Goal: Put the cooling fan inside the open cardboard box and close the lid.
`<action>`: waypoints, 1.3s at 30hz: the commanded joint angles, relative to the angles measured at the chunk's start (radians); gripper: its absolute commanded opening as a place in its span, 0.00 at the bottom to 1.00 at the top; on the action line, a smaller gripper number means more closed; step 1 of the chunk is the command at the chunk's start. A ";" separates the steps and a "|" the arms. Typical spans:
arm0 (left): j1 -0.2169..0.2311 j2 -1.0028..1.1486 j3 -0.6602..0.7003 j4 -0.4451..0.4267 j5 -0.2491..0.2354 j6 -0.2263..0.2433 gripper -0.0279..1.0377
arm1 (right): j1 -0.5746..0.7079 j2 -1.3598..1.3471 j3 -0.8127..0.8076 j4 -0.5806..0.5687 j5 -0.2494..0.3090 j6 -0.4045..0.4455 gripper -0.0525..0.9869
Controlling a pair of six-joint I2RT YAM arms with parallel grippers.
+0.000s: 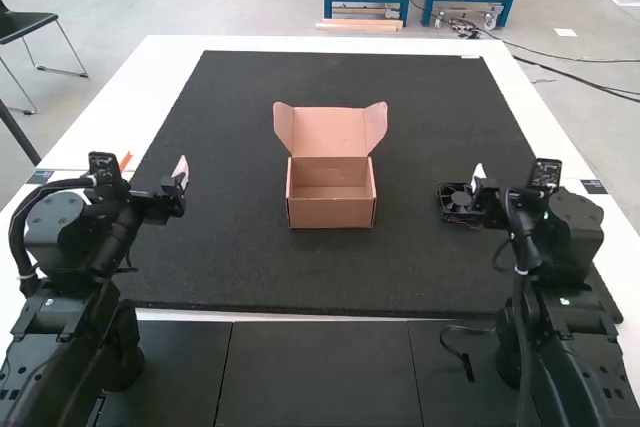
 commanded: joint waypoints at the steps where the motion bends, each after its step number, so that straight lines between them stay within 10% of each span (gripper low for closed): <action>1: 0.012 -0.010 -0.006 0.034 -0.046 -0.016 0.93 | -0.010 -0.008 -0.005 0.047 0.020 0.008 0.92; 26: 0.006 0.418 0.412 -0.013 -0.109 -0.011 0.92 | -0.029 0.225 0.249 0.179 0.014 0.009 0.92; 29: 0.004 0.539 0.508 -0.063 -0.013 -0.011 0.92 | -0.029 0.327 0.331 0.116 0.019 0.048 0.92; 39: -0.012 0.797 0.754 -0.362 0.059 0.068 0.89 | -0.032 0.808 0.756 -0.330 0.022 0.167 0.92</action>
